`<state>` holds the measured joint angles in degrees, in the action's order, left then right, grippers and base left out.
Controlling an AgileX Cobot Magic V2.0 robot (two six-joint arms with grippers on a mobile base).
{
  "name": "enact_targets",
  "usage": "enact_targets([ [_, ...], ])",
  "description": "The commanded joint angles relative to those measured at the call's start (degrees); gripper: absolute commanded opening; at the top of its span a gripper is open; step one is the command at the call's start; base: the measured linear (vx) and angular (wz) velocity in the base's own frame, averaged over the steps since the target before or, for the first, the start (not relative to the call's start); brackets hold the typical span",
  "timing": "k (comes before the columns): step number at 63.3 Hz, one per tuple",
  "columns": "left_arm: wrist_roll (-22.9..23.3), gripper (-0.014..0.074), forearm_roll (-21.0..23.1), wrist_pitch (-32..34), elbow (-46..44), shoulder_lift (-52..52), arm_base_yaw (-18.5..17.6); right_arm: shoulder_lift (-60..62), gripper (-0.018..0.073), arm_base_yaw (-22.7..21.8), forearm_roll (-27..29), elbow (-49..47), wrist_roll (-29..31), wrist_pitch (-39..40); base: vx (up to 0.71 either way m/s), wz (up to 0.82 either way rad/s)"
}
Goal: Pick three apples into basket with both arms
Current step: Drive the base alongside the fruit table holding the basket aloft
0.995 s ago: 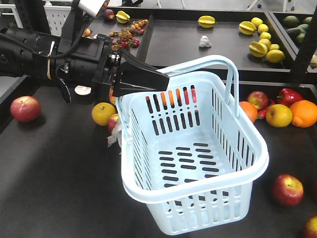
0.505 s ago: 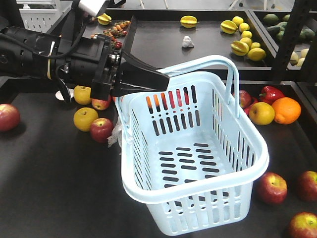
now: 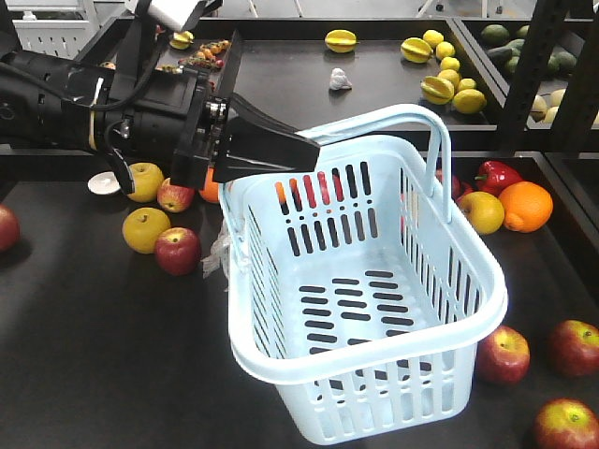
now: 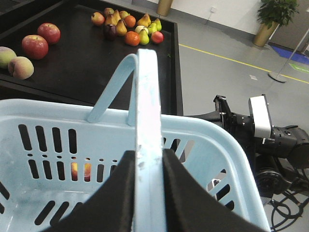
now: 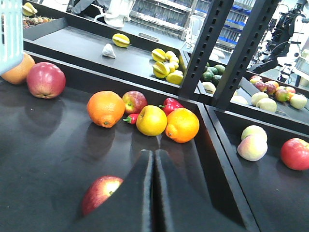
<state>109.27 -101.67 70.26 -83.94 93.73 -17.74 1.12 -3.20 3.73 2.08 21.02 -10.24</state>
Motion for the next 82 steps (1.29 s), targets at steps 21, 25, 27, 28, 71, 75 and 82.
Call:
enact_targets([
  [21, 0.4, -0.0008, -2.5, 6.7, -1.7, -2.7, -0.1, 0.0, -0.0004, -0.3, -0.3, 0.1, 0.4, 4.3, 0.0, 0.0],
  [25, 0.4, -0.0008, -2.5, 6.7, -1.7, -2.7, -0.1, 0.0, -0.0004, -0.3, -0.3, 0.1, 0.4, 4.3, 0.0, 0.0],
  [27, 0.4, -0.0008, -2.5, 6.7, -1.7, -2.7, -0.1, 0.0, -0.0004, -0.3, -0.3, 0.1, 0.4, 4.3, 0.0, 0.0],
  [28, 0.4, -0.0008, -2.5, 6.7, -1.7, -2.7, -0.1, 0.0, -0.0004, -0.3, -0.3, 0.1, 0.4, 4.3, 0.0, 0.0],
  [71, 0.4, -0.0008, -2.5, 6.7, -1.7, -2.7, -0.1, 0.0, -0.0004, -0.3, -0.3, 0.1, 0.4, 4.3, 0.0, -0.03],
  [75, 0.4, -0.0008, -2.5, 6.7, -1.7, -2.7, -0.1, 0.0, -0.0004, -0.3, -0.3, 0.1, 0.4, 4.3, 0.01, -0.12],
  [82, 0.4, -0.0008, -2.5, 6.7, -1.7, -2.7, -0.1, 0.0, -0.0004, -0.3, -0.3, 0.1, 0.4, 4.3, 0.01, -0.14],
])
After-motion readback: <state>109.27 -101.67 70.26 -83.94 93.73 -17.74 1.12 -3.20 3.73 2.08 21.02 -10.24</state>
